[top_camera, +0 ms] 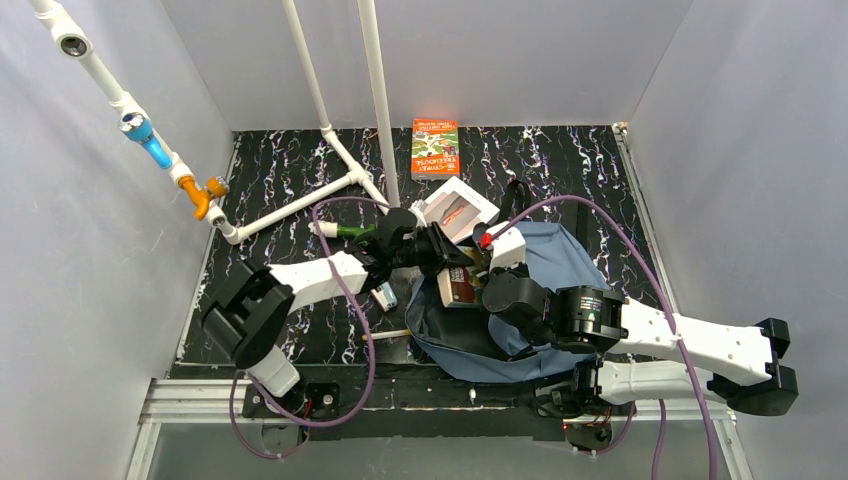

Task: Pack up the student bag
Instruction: Place the book in the student bag.

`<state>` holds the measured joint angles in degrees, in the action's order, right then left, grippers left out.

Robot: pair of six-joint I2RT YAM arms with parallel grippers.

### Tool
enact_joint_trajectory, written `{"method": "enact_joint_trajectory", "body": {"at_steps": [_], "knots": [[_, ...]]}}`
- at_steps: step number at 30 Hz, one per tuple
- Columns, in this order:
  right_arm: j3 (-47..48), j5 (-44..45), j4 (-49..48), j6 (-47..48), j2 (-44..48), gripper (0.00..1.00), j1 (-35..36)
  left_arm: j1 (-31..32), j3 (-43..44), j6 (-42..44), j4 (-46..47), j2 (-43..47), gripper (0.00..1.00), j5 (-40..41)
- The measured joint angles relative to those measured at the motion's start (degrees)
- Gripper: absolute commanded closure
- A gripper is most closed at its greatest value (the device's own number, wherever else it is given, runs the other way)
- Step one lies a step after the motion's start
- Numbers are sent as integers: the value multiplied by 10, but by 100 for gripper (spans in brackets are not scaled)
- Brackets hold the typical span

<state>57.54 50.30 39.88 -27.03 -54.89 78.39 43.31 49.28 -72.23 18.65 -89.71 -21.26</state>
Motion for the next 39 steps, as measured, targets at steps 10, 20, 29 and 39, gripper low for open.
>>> {"method": "enact_joint_trajectory", "body": {"at_steps": [10, 20, 29, 39], "knots": [[0, -3, -10, 3, 0, 99, 0, 21, 71, 11, 175, -164, 55, -28], [0, -1, -9, 2, 16, 99, 0, 29, 49, 53, 89, -108, 2, 24], [0, -3, -9, 2, 18, 99, 0, 30, 99, 162, -220, 5, 4, 93], [0, -6, -10, 3, 16, 99, 0, 51, 82, 225, -359, 103, 40, 123]]}}
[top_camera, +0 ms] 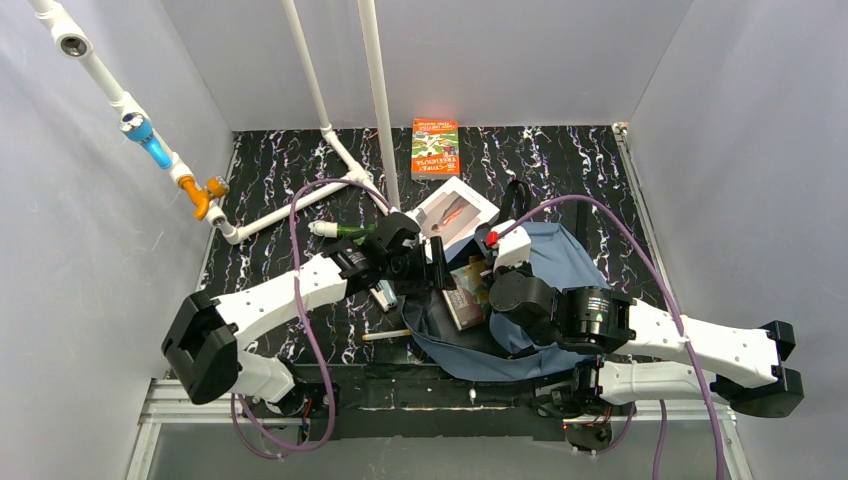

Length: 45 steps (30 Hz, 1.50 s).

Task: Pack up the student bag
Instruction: Place the book in the student bag.

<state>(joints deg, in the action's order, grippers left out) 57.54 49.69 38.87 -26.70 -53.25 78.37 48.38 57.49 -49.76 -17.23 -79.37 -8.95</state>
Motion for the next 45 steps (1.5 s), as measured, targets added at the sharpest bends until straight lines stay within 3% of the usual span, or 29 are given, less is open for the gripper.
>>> {"method": "enact_joint_trajectory", "body": {"at_steps": [1, 3, 5, 6, 10, 20, 25, 30, 32, 34, 38, 45], "knots": [[0, 0, 0, 0, 0, 99, 0, 6, -4, 1, -5, 9, 45, 2], [0, -2, -1, 1, -1, 99, 0, 16, -7, 0, -7, 16, 46, 5], [0, -4, -2, 2, -2, 99, 0, 34, -7, -1, -5, 9, 30, 14], [0, -4, -2, 3, -3, 99, 0, 43, -7, -2, -4, 3, 27, 20], [0, -4, -3, 4, -3, 99, 0, 82, -5, -19, -10, -40, 25, 49], [-3, -5, -2, 3, 17, 99, 0, 91, 26, -51, 20, -128, 59, 75], [-3, -16, -3, 1, 19, 99, -1, 91, 141, -30, 10, -233, 61, 50], [-3, -21, -6, 1, 18, 99, -4, 91, 217, -10, 4, -272, 60, 43], [-3, -22, -9, 0, 15, 99, -4, 90, 231, -3, 1, -278, 55, 43], [-3, -23, -12, 0, 13, 99, -4, 89, 232, -1, -1, -278, 39, 45], [-4, -24, -13, -1, 13, 99, -4, 81, 186, 2, -2, -247, 23, 51], [-40, -23, -34, -5, 16, 99, -3, 75, 71, 28, -75, -43, 9, 75]]}}
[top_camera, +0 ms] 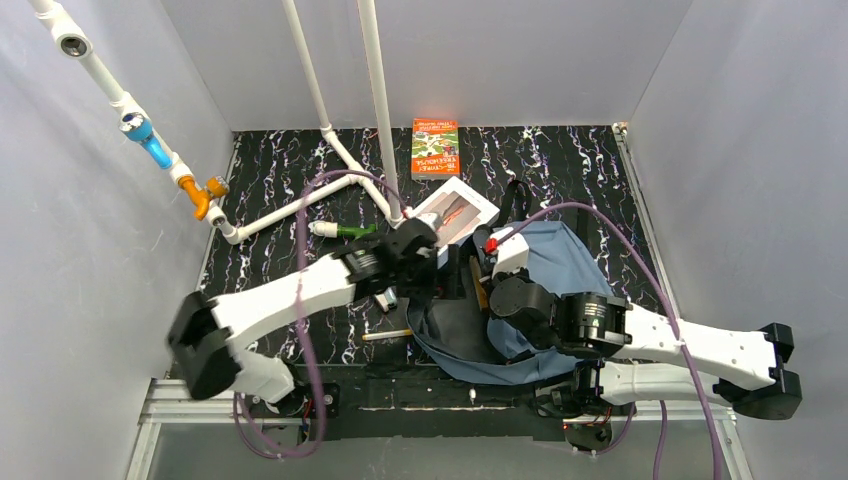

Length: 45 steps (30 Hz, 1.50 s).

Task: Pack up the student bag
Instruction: Place the book in the student bag, then pick up the book from the center of the board.

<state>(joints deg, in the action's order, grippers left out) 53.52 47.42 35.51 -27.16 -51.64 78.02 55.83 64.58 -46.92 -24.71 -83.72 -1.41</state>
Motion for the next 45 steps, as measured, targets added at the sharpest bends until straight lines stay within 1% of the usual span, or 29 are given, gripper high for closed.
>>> {"method": "enact_joint_trajectory", "body": {"at_steps": [1, 2, 3, 5, 6, 8, 10, 12, 13, 14, 16, 18, 20, 23, 27, 29, 31, 35, 36, 37, 38, 39, 40, 41, 43, 45], "knots": [[-6, 0, -5, 0, 0, 95, 0, 0, -8, 6, -9, 38, 5, 5], [-13, -2, -10, -1, -2, 87, 0, 0, -19, 12, -18, 83, 2, 11], [-19, -5, -18, -2, -5, 75, 0, 0, -27, 20, -32, 132, 2, 18], [-30, -26, -41, -6, -21, 46, -1, -2, -33, 33, -59, 223, 2, 35], [-36, -43, -57, -9, -30, 38, -5, -2, -34, 39, -71, 267, 2, 46], [-50, -131, -108, -8, -59, 31, -30, -5, -34, 47, -96, 338, 2, 74], [-56, -222, -150, -11, -94, 20, -74, -8, -34, 52, -125, 399, 2, 109], [-52, -298, -187, -5, -136, 6, -120, -10, -33, 54, -150, 438, 2, 141], [-45, -313, -193, -1, -150, 2, -132, -10, -34, 54, -159, 449, 2, 153], [-29, -327, -191, 8, -170, 2, -143, -10, -34, 54, -169, 459, 2, 166], [8, -327, -188, 22, -198, 2, -149, -10, -37, 54, -181, 470, 2, 181], [58, -307, -186, 34, -226, 2, -155, -10, -42, 54, -194, 476, 2, 191], [113, -263, -194, 43, -256, 2, -169, -10, -43, 53, -203, 478, 2, 195], [157, -215, -225, 59, -296, 2, -210, -10, -46, 53, -207, 483, 2, 196], [193, -204, -262, 84, -374, 2, -277, -10, -56, 51, -209, 487, 2, 194], [223, -205, -271, 101, -430, 9, -302, -10, -65, 48, -210, 487, 2, 190], [248, -211, -272, 114, -479, 13, -311, -10, -79, 44, -210, 487, 2, 187], [283, -224, -271, 123, -554, 15, -309, -10, -100, 41, -208, 483, 2, 185], [284, -214, -270, 116, -570, 15, -307, -10, -102, 41, -208, 476, 2, 185], [285, -203, -268, 109, -580, 13, -306, -10, -102, 41, -207, 466, 2, 185], [289, -185, -265, 104, -591, 10, -304, -10, -102, 41, -205, 460, 2, 185], [297, -159, -265, 97, -603, 10, -305, -10, -102, 42, -203, 446, 2, 185], [327, -127, -268, 92, -627, 10, -311, -10, -102, 43, -201, 438, 2, 184], [370, -115, -276, 90, -659, 7, -321, -10, -102, 46, -200, 434, 2, 180], [447, -117, -283, 85, -717, 2, -349, -10, -102, 47, -190, 424, 2, 177], [559, -138, -311, 113, -807, 2, -372, -10, -106, 42, -186, 444, 2, 172]]}}
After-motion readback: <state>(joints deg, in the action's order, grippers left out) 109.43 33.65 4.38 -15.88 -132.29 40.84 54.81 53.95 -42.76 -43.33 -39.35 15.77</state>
